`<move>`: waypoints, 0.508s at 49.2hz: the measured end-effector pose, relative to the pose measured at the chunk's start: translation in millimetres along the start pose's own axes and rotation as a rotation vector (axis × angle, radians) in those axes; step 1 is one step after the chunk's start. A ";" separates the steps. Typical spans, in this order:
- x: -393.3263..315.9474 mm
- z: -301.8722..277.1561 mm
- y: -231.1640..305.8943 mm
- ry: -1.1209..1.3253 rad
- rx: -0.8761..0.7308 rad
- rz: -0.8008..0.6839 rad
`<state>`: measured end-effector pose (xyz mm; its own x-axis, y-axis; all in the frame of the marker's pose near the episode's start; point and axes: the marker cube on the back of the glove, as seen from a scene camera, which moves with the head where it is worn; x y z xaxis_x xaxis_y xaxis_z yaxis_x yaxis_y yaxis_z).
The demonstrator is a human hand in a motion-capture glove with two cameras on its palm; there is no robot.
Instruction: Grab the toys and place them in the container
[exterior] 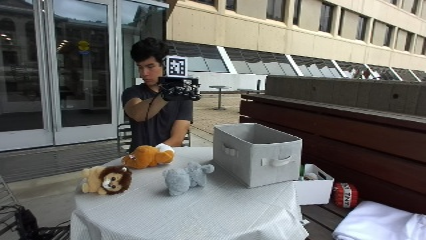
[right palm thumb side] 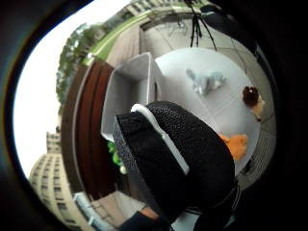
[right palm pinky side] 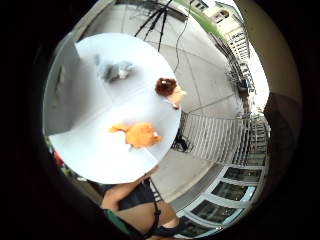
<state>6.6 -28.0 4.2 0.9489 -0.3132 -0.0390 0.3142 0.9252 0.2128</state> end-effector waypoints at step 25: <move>23.4 5.4 -10.6 -0.030 0.154 -0.169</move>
<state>25.3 -46.3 6.3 0.8809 -0.4697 -0.0582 0.4583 0.8159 0.3526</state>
